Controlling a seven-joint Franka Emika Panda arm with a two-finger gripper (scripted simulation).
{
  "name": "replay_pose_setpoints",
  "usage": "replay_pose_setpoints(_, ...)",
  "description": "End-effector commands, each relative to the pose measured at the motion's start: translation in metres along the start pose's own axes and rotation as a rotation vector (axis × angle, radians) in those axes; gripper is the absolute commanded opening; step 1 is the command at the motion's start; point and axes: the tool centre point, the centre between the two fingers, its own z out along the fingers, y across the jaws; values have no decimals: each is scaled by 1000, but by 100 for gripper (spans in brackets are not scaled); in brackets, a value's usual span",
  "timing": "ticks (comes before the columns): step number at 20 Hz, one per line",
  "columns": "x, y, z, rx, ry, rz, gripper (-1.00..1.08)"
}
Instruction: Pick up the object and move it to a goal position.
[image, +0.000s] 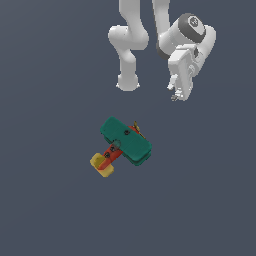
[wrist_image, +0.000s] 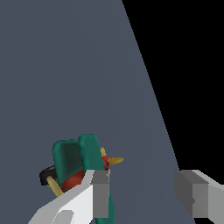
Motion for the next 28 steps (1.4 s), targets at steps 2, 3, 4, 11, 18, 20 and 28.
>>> replay_pose_setpoints(2, -16, -9, 18, -37, -22, -43, 28)
replay_pose_setpoints(3, -21, -11, 24, -46, -29, -56, 28)
replay_pose_setpoints(4, -26, -14, 29, -56, -36, -68, 28)
replay_pose_setpoints(11, -67, -27, 67, -121, -95, -158, 28)
replay_pose_setpoints(18, -116, -35, 104, -179, -162, -252, 28)
replay_pose_setpoints(20, -132, -36, 114, -194, -183, -279, 28)
replay_pose_setpoints(28, -185, -38, 142, -238, -254, -366, 28)
